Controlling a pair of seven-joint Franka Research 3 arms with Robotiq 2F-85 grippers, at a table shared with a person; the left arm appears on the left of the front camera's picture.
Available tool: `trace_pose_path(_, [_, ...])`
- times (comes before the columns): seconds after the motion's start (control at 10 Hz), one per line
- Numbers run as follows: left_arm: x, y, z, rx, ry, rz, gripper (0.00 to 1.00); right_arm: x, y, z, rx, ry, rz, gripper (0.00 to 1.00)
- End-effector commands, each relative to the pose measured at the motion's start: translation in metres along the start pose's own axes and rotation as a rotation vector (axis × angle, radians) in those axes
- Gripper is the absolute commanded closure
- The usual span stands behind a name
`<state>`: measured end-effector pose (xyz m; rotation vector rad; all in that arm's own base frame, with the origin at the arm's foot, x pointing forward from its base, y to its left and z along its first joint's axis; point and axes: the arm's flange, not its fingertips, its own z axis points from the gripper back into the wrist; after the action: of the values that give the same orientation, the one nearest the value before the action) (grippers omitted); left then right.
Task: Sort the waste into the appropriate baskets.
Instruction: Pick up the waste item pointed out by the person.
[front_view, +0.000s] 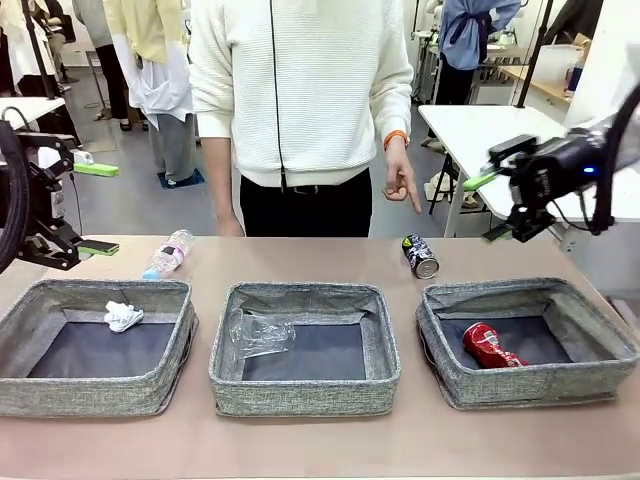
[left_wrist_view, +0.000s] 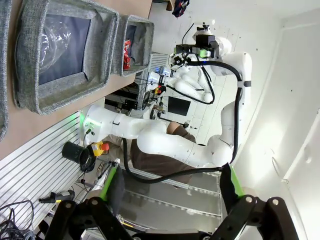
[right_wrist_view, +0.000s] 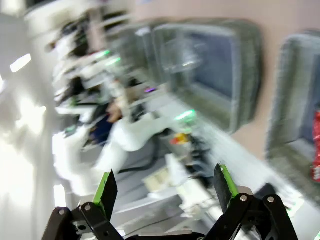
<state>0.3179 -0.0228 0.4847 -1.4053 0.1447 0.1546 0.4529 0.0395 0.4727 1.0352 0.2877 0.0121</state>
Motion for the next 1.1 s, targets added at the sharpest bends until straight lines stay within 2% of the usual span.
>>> trace_pose_path(0.0, [-0.001,-0.005,-0.001,-0.019,-0.008,0.014,0.0,0.032,0.026,-0.041,-0.895,-0.139,-0.056,0.0])
trace_pose_path(0.1, [-0.001,-0.005,-0.001,-0.019,-0.008,0.014,0.0,0.043,0.035,-0.053,-1.141,-0.29,-0.088,0.0])
trace_pose_path(0.2, [-0.001,-0.005,-0.001,-0.019,-0.008,0.014,0.0,0.049,0.04,-0.056,-1.282,-0.445,-0.105,0.0])
trace_pose_path(0.3, [-0.001,-0.005,-0.001,-0.019,-0.008,0.014,0.0,0.048,0.04,-0.051,-1.34,-0.588,-0.09,0.0])
trace_pose_path(0.4, [-0.001,-0.005,-0.001,-0.019,-0.008,0.014,0.0,0.044,0.039,-0.045,-1.33,-0.689,-0.082,0.0])
trace_pose_path(0.5, [-0.001,-0.005,-0.001,-0.019,-0.008,0.014,0.0,0.036,0.041,-0.038,-1.262,-0.826,-0.053,0.0])
trace_pose_path(0.6, [-0.001,-0.005,-0.001,-0.019,-0.008,0.014,0.0,0.052,0.047,-0.051,-0.792,-0.227,0.1,0.0])
trace_pose_path(0.8, [-0.001,-0.005,-0.001,-0.019,-0.008,0.014,0.0,0.052,0.047,-0.051,-0.792,-0.227,0.1,0.0])
trace_pose_path(0.9, [-0.001,-0.005,-0.001,-0.019,-0.008,0.014,0.0,0.049,0.047,-0.041,-0.886,-0.317,0.117,0.0])
trace_pose_path(1.0, [-0.001,-0.005,-0.001,-0.019,-0.008,0.014,0.0,0.063,0.036,-0.052,-0.902,-0.251,0.197,0.0])
